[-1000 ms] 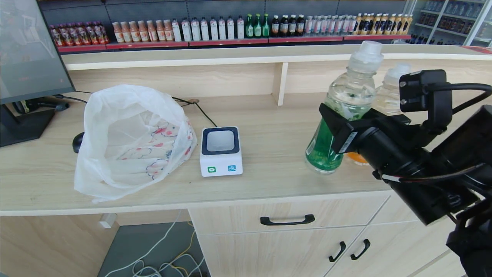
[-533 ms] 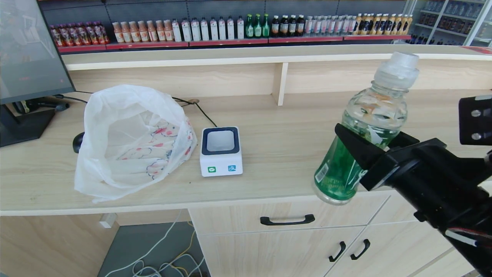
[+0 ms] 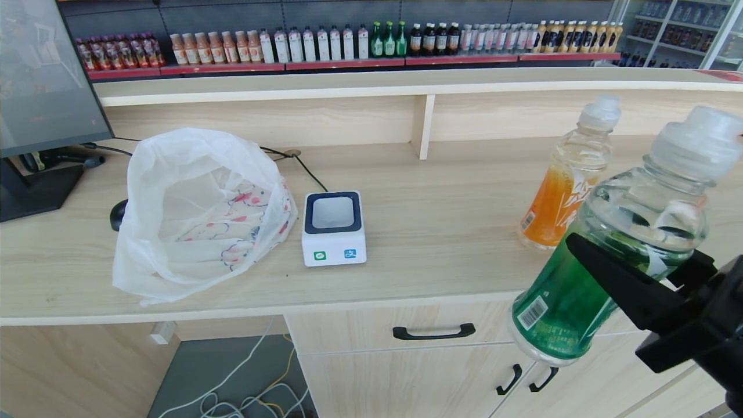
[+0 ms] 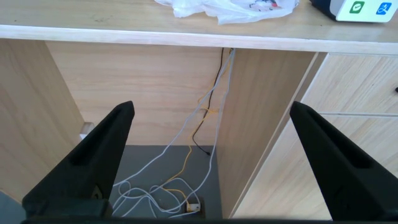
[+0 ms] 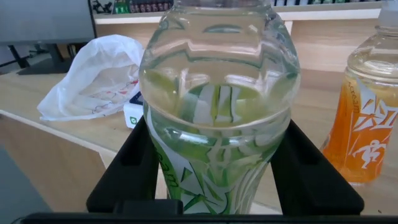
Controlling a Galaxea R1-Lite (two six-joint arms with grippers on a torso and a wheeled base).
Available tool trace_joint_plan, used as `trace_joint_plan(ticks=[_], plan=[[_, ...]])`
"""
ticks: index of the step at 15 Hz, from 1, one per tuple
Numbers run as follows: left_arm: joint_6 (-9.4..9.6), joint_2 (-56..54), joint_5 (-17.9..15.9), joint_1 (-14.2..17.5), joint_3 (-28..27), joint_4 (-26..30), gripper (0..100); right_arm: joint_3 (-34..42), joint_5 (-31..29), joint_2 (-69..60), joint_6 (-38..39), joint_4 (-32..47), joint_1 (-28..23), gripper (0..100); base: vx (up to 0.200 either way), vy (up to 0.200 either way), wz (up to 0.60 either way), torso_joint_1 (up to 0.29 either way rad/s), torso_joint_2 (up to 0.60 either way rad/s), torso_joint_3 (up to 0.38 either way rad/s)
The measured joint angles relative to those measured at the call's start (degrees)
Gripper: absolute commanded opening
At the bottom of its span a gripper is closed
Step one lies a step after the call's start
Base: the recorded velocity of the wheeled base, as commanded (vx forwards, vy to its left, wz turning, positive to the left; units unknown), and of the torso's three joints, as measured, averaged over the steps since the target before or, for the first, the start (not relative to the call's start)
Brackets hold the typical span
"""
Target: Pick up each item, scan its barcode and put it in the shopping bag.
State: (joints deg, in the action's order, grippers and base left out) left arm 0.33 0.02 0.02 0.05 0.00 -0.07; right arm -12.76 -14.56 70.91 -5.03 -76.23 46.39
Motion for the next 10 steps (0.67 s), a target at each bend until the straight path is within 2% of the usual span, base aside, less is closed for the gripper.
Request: trace_joint_plan(ticks=[6, 10], plan=[[0.0, 0.0, -0.02, 0.05, 0.0, 0.0, 100, 0.28, 10.0, -2.23, 0.48, 0.3, 0.27, 0, 0.0, 0.0, 0.0, 0.0, 0.0, 0.0], [0.0, 0.0, -0.02, 0.02, 0.0, 0.0, 100, -1.78, 15.02, -1.45, 4.9, 2.44, 0.27, 0, 0.0, 0.0, 0.0, 0.0, 0.0, 0.0]])
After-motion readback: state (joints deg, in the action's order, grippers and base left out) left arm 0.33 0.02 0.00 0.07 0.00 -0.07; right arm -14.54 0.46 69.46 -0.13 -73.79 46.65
